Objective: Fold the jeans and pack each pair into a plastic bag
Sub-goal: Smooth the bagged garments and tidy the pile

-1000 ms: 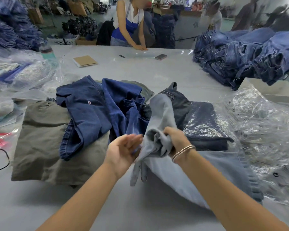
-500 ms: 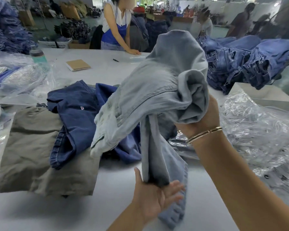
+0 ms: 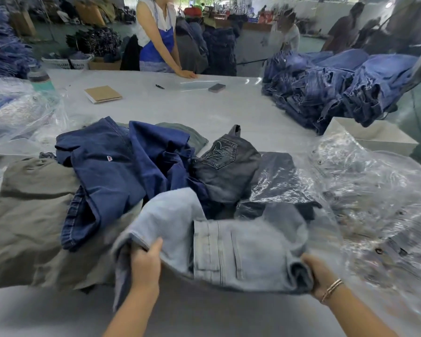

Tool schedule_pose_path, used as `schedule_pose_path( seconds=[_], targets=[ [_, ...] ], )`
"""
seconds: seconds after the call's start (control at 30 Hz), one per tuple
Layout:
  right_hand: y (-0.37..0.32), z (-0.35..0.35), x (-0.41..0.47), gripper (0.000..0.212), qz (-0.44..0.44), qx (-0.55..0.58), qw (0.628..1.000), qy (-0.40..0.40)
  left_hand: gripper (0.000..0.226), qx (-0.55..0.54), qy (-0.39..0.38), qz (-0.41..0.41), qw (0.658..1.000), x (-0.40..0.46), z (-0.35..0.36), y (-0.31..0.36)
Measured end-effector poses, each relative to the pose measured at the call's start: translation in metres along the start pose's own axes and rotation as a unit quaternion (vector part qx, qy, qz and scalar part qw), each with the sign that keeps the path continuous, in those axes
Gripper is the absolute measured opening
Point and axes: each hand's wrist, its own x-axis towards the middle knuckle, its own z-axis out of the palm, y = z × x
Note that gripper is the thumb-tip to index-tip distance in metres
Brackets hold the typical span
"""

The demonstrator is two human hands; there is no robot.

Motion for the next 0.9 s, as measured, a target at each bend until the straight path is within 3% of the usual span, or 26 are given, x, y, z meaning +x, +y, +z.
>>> schedule_pose_path(
  seconds=[0.03, 0.07, 0.13, 0.2, 0.23, 0.3, 0.4, 0.5, 0.6, 0.63, 0.7, 0.8, 0.83, 0.87, 0.9],
  targets=[
    [0.013, 0.001, 0.011, 0.029, 0.029, -0.08, 0.994, 0.072, 0.039, 0.03, -0.012, -0.027, 0.999, -0.005, -0.003, -0.019],
    [0.02, 0.008, 0.016, 0.04, 0.028, -0.182, 0.974, 0.133, 0.036, 0.023, -0.026, -0.063, 0.997, -0.011, -0.007, -0.034],
    [0.025, 0.03, 0.021, 0.07, -0.056, -0.369, 0.903, 0.215, 0.035, -0.025, -0.054, -0.124, 0.991, -0.019, -0.012, -0.045],
    [0.026, 0.059, 0.015, 0.083, -0.182, -0.496, 0.813, 0.243, 0.04, -0.093, -0.054, -0.121, 0.987, -0.019, -0.012, -0.043],
    [0.028, 0.073, 0.011, 0.083, -0.247, -0.551, 0.765, 0.225, 0.043, -0.118, -0.04, -0.106, 0.987, -0.018, -0.01, -0.039],
    [0.04, 0.102, 0.006, 0.075, -0.343, -0.641, 0.678, 0.109, 0.046, -0.144, 0.029, -0.095, 0.985, -0.017, -0.007, -0.029],
    [0.071, 0.134, 0.002, 0.079, -0.288, -0.738, 0.605, -0.08, 0.045, -0.177, 0.128, -0.126, 0.968, -0.021, -0.006, -0.018],
    [0.101, 0.141, 0.011, 0.105, -0.224, -0.783, 0.567, -0.121, 0.046, -0.162, 0.189, -0.116, 0.962, -0.028, -0.002, -0.013],
    [0.112, 0.135, 0.02, 0.106, -0.218, -0.821, 0.517, -0.104, 0.048, -0.092, 0.219, -0.074, 0.968, -0.032, 0.0, -0.012],
    [0.111, 0.132, 0.024, 0.1, -0.218, -0.817, 0.523, -0.108, 0.047, -0.068, 0.215, -0.058, 0.973, -0.032, -0.002, -0.011],
    [0.105, 0.127, 0.028, 0.08, -0.226, -0.772, 0.581, -0.12, 0.042, 0.0, 0.198, -0.019, 0.98, -0.031, -0.009, -0.01],
    [0.087, 0.129, 0.027, 0.056, -0.255, -0.57, 0.777, -0.075, 0.035, 0.093, 0.134, 0.081, 0.983, -0.036, -0.01, -0.001],
    [0.081, 0.131, 0.027, 0.055, -0.26, -0.497, 0.826, -0.057, 0.033, 0.116, 0.105, 0.118, 0.981, -0.04, -0.005, 0.005],
    [0.077, 0.131, 0.027, 0.057, -0.261, -0.479, 0.836, -0.056, 0.032, 0.137, 0.075, 0.152, 0.976, -0.044, 0.002, 0.01],
    [0.077, 0.131, 0.026, 0.061, -0.257, -0.519, 0.812, -0.068, 0.033, 0.157, 0.052, 0.197, 0.966, -0.047, 0.009, 0.017]
  ],
)
